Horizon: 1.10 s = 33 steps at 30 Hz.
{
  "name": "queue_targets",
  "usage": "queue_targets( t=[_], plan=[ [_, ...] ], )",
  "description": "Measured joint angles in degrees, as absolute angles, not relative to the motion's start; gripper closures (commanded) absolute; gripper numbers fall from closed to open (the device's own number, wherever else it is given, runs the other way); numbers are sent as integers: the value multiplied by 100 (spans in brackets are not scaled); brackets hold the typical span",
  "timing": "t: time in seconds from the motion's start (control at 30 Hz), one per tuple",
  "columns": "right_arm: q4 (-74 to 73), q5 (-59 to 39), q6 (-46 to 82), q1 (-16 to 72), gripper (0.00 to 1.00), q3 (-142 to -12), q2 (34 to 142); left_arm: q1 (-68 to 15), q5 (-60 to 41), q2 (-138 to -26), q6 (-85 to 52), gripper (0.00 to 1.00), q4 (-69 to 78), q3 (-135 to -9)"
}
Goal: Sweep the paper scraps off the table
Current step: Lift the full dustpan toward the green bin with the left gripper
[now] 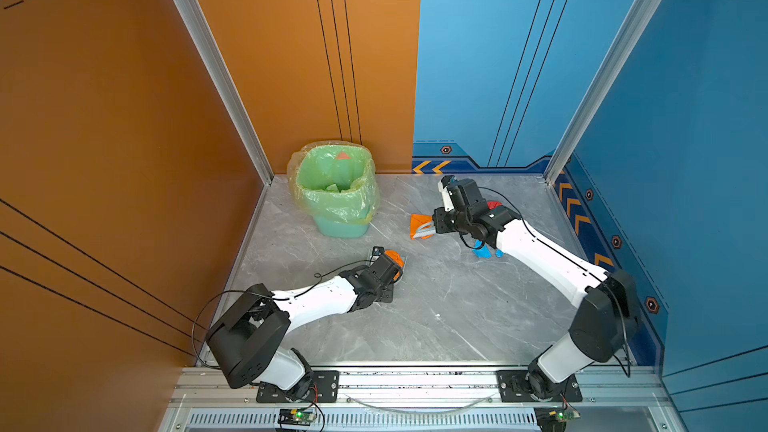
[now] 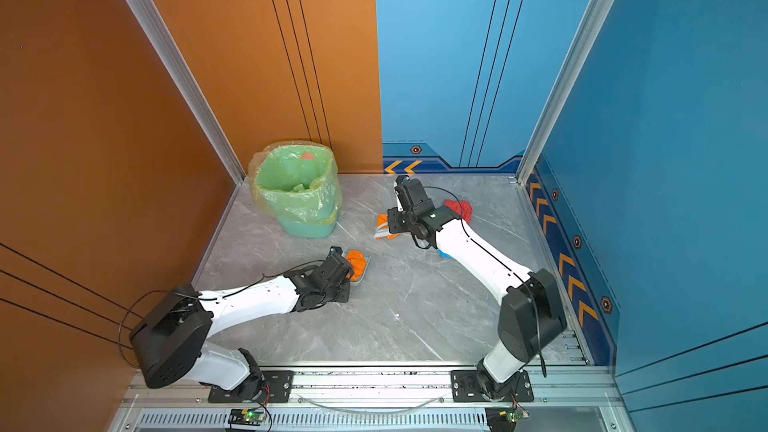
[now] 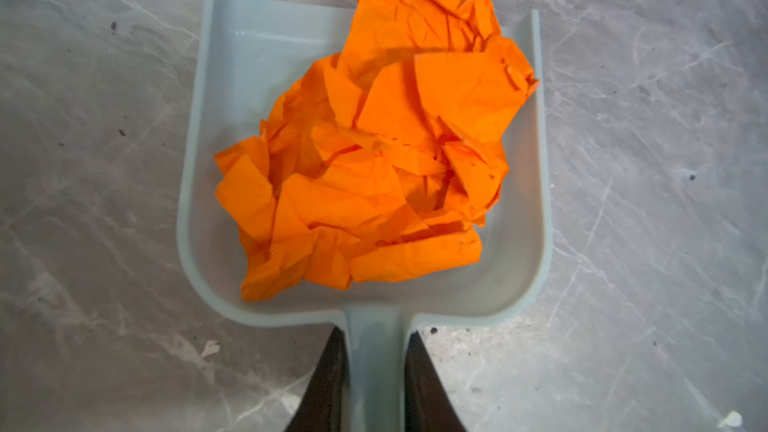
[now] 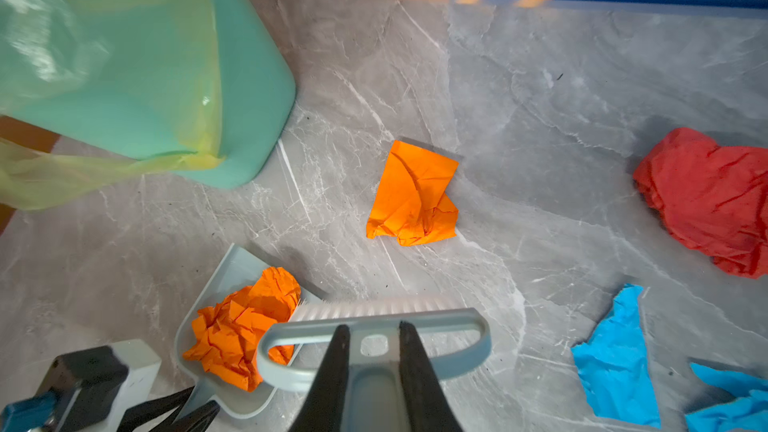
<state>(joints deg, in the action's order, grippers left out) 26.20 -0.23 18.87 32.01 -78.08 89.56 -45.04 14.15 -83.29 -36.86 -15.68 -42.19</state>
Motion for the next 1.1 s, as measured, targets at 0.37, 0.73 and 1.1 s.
queue_targets(
  t=[0.37,0.73,1.1],
  plan=[
    [2591,12,1997,2930,100,-7004,8029,-4506,1437,-7679,-3468,100,-2161,-4668],
    [2539,16,2145,2757,100,-6554,7874,-4576,1367,-7384,-3030,100,-3009,-5590],
    [2449,-1,2147,2674,100,-6309,7690,-4609,1175,-7295,-2523,100,-3747,-6941]
  ],
)
